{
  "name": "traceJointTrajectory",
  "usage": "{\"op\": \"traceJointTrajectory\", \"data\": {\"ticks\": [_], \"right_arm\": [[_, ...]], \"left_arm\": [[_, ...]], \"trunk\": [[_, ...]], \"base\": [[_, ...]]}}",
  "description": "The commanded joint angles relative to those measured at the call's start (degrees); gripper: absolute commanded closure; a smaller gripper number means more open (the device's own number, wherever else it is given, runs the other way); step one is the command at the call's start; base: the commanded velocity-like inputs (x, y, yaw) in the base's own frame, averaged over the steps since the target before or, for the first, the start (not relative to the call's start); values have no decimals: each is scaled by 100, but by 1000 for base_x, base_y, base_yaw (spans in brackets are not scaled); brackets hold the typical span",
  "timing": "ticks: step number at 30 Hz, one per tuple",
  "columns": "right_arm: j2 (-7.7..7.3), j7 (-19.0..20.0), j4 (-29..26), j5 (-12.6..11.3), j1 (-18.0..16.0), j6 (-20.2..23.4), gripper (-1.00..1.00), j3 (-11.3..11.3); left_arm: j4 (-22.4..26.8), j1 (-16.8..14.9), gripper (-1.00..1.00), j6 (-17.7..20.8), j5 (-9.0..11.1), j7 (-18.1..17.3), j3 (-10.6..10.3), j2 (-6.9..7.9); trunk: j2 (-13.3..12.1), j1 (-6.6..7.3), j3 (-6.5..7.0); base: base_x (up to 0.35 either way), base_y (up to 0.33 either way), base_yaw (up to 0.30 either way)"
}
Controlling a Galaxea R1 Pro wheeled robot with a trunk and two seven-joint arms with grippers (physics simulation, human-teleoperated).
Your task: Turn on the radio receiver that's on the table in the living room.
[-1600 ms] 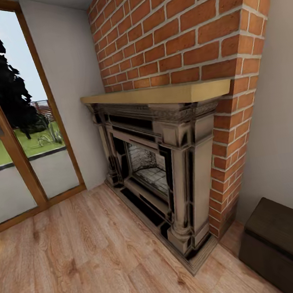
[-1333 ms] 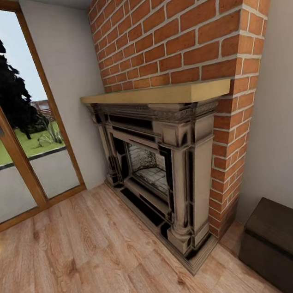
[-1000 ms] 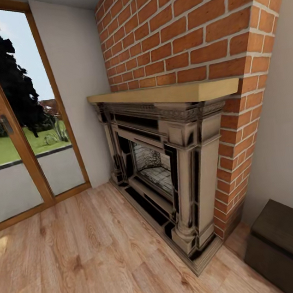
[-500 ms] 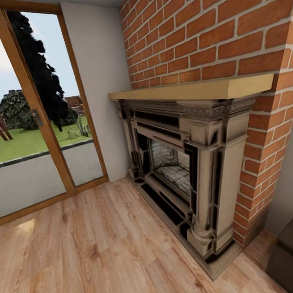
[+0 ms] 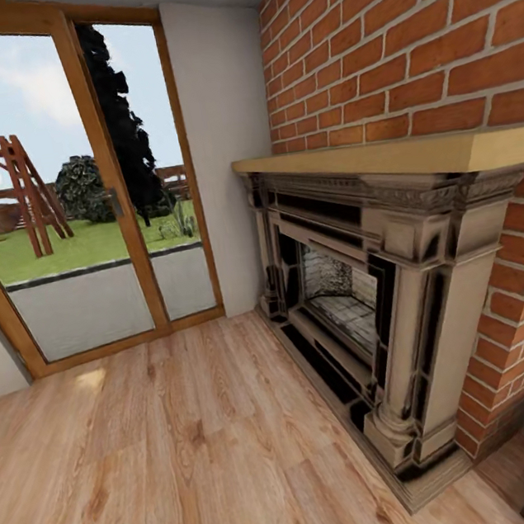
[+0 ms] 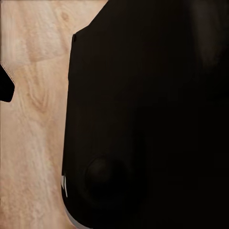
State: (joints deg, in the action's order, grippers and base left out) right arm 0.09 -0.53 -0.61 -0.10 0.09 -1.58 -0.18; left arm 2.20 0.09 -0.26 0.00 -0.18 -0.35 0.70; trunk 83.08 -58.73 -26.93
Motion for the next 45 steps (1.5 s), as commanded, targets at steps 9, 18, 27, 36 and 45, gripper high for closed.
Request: {"op": "traceJointTrajectory", "data": {"ticks": [9,18,27,36,45], "right_arm": [[14,-8,0,2,0,9,-100,0],[18,-9,0,2,0,9,-100,9],[18,-9,0,2,0,7,-100,9],[15,-9,0,2,0,3,-100,8],[18,-9,0,2,0,9,-100,8]], "left_arm": [[0,0,-100,0,0,0,0,0],[0,0,-100,0,0,0,0,0],[0,0,-100,0,0,0,0,0],[0,0,-100,0,0,0,0,0],[0,0,-100,0,3,0,0,0]], "trunk": [[0,0,0],[0,0,0],[0,0,0],[0,0,0],[0,0,0]], "base": [[0,0,276],[0,0,276],[0,0,276],[0,0,276],[0,0,276]]}}
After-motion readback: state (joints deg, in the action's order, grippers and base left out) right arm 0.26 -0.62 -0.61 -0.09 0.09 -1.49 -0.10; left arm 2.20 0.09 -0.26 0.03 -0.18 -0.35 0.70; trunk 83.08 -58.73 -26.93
